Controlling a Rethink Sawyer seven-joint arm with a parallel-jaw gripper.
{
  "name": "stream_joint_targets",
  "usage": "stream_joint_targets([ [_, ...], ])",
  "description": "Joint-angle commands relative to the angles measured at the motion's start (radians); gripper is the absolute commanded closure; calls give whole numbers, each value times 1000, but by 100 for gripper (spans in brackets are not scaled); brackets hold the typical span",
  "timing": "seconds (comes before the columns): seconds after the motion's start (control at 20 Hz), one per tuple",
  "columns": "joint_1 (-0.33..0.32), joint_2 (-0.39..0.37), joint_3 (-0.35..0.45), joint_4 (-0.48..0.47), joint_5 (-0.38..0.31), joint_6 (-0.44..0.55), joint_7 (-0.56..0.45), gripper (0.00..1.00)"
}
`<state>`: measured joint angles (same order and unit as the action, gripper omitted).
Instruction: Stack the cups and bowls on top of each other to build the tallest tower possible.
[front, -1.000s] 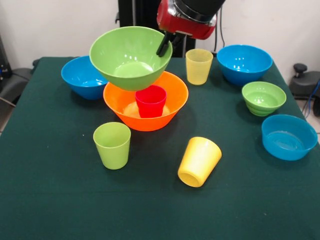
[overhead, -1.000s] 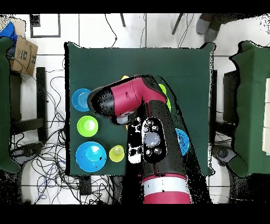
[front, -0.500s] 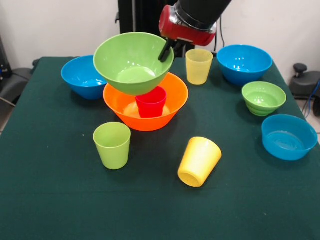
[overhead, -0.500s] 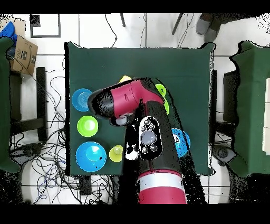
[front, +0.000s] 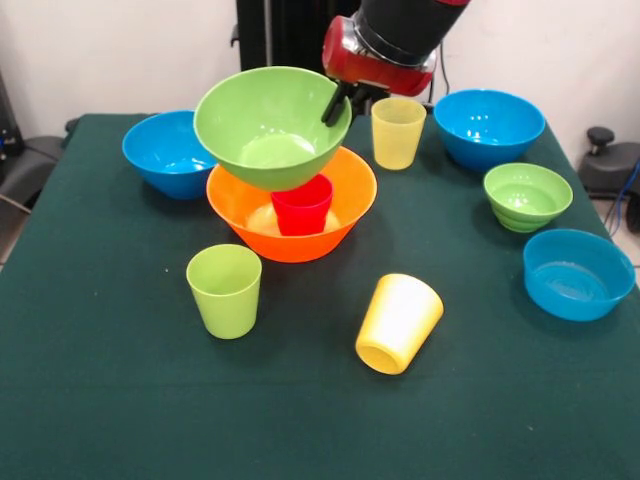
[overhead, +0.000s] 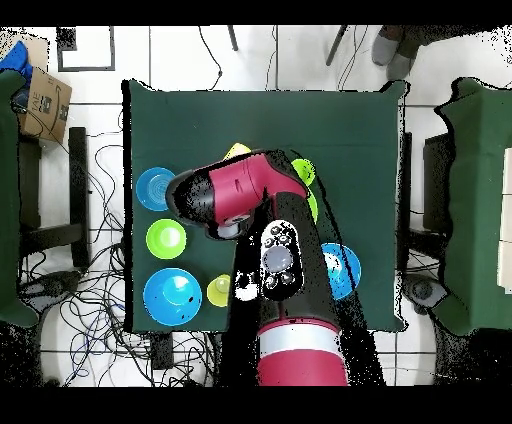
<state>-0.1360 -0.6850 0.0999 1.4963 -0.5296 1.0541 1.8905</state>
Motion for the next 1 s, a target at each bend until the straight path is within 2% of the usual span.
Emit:
stream_joint_targets([
  [0.05, 39, 62, 2, -26, 34, -81, 196, 100],
  [0.4, 76, 96, -24, -52, 36, -94, 225, 100],
  [1.0, 105, 154, -68, -62, 37, -182, 261, 100],
])
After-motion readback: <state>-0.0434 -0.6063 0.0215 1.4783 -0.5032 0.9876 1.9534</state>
